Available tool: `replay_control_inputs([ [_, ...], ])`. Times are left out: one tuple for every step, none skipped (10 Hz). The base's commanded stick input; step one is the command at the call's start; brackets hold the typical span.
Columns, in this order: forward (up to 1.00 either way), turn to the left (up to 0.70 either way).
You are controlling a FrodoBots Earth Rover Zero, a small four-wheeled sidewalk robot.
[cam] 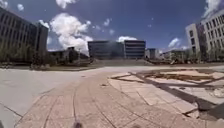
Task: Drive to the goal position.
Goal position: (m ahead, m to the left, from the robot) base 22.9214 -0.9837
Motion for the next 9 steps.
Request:
replay_control_inputs([
  [0.7, 0.0],
  [0.7, 0.0],
  [0.7, 0.0],
  [0.7, 0.0],
  [0.7, 0.0],
  [0.7, 0.0],
  [0.7, 0.0],
  [0.7, 0.0],
  [0.7, 0.0],
])
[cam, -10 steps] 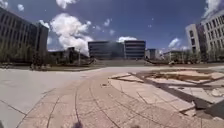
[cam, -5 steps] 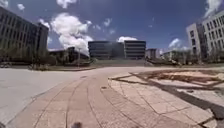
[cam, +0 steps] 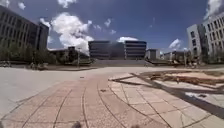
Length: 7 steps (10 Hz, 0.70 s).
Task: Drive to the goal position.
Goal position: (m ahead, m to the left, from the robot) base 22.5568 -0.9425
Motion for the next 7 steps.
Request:
replay_control_inputs([
  [0.7, 0.0],
  [0.7, 0.0],
  [0.7, 0.0],
  [0.7, 0.0],
  [0.7, 0.0],
  [0.7, 0.0],
  [0.7, 0.0],
])
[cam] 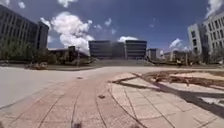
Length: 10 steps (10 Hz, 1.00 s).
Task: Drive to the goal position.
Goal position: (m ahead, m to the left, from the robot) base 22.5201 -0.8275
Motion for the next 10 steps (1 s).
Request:
replay_control_inputs([
  [0.7, 0.0],
  [0.7, 0.0],
  [0.7, 0.0],
  [0.7, 0.0],
  [0.7, 0.0],
  [0.7, 0.0],
  [0.7, 0.0],
  [0.7, 0.0],
  [0.7, 0.0],
  [0.7, 0.0],
])
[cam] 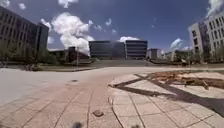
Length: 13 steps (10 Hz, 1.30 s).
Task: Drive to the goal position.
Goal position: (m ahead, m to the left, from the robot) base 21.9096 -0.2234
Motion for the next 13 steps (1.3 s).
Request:
replay_control_inputs([
  [0.7, 0.0],
  [0.7, 0.0],
  [0.7, 0.0],
  [0.7, 0.0],
  [0.7, 0.0],
  [0.7, 0.0],
  [0.7, 0.03],
  [0.7, 0.15],
  [0.7, 0.31],
  [0.7, 0.24],
  [0.7, 0.09],
  [0.7, 0.01],
  [0.7, 0.0],
])
